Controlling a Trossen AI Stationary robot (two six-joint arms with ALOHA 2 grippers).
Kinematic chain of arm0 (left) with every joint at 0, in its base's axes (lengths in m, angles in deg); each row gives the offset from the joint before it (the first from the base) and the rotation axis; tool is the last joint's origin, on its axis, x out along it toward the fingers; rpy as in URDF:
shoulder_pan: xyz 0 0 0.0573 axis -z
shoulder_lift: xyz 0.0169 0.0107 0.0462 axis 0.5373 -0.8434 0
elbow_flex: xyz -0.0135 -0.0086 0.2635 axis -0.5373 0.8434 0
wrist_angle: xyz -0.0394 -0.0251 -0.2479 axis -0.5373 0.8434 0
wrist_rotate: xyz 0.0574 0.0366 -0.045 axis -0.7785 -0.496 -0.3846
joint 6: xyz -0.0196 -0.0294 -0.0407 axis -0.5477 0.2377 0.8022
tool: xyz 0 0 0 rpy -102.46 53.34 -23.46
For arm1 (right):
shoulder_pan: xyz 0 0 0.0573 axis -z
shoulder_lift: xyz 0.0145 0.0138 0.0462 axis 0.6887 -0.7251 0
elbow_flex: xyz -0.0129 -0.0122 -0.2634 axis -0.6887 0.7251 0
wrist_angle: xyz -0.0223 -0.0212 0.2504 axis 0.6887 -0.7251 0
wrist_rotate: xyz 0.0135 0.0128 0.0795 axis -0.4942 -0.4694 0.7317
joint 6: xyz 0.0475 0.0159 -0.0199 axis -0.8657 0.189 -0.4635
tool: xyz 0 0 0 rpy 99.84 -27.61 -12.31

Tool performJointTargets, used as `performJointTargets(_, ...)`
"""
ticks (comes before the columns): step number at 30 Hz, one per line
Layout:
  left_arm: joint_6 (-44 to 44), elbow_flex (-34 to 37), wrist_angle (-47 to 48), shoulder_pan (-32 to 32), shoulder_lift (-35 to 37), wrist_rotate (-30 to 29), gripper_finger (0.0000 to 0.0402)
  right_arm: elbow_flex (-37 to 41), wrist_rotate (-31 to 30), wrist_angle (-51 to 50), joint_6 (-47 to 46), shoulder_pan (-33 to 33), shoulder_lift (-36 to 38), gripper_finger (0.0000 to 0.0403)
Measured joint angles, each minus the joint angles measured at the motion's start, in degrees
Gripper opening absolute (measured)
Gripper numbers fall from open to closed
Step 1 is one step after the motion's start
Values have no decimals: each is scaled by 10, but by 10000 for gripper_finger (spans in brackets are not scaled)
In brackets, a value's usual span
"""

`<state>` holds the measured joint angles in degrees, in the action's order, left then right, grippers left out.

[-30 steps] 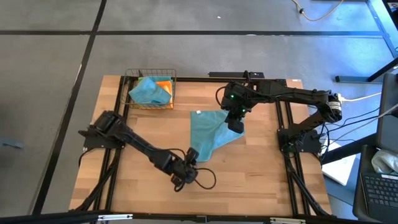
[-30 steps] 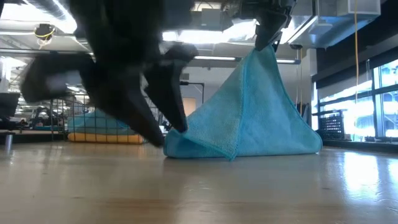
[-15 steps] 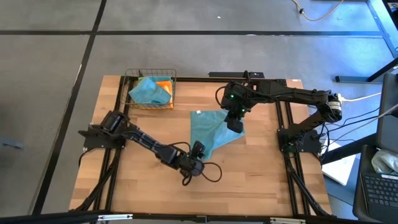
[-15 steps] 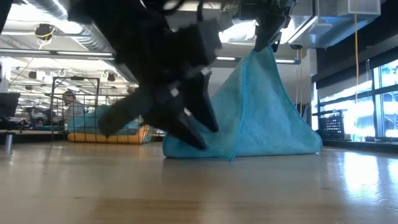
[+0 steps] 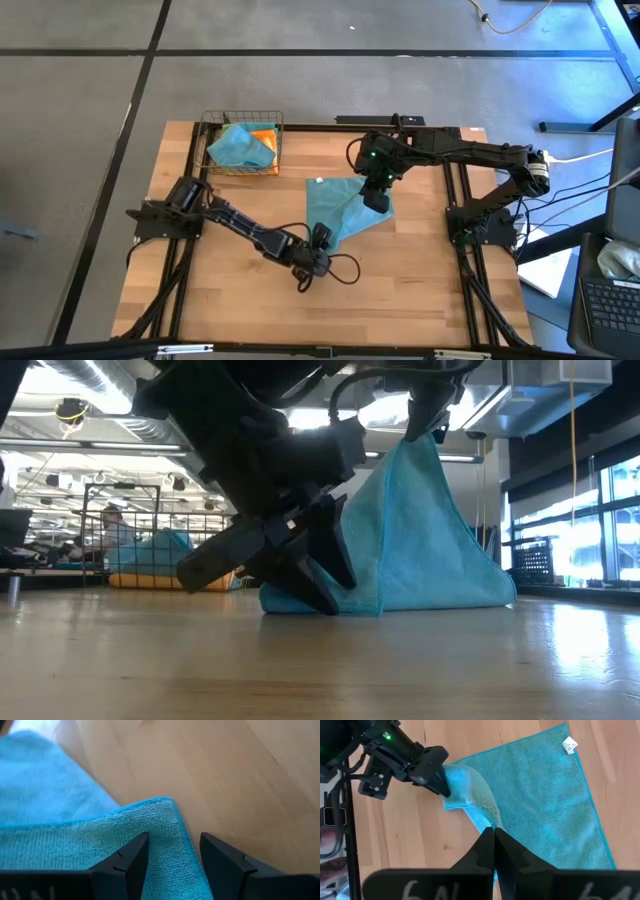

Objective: Fold microfiber towels
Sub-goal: Fold the light blue microfiber cloth

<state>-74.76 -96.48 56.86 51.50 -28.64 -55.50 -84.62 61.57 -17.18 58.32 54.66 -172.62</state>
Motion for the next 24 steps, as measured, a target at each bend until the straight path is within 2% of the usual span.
performJointTargets(5,24,0,4,-9,0,1,139,0,0,-1,1,0,0,6)
performJointTargets(12,47,-1,13,-4,5,11,32,0,0,-3,15,0,0,6)
performJointTargets(14,69,-9,44,-2,5,23,9,0,0,-5,17,0,0,6)
performJointTargets(19,112,-32,73,-1,5,36,1,0,-4,-7,29,0,0,6)
performJointTargets(24,116,-55,72,-1,5,37,0,0,-13,-8,32,3,0,6)
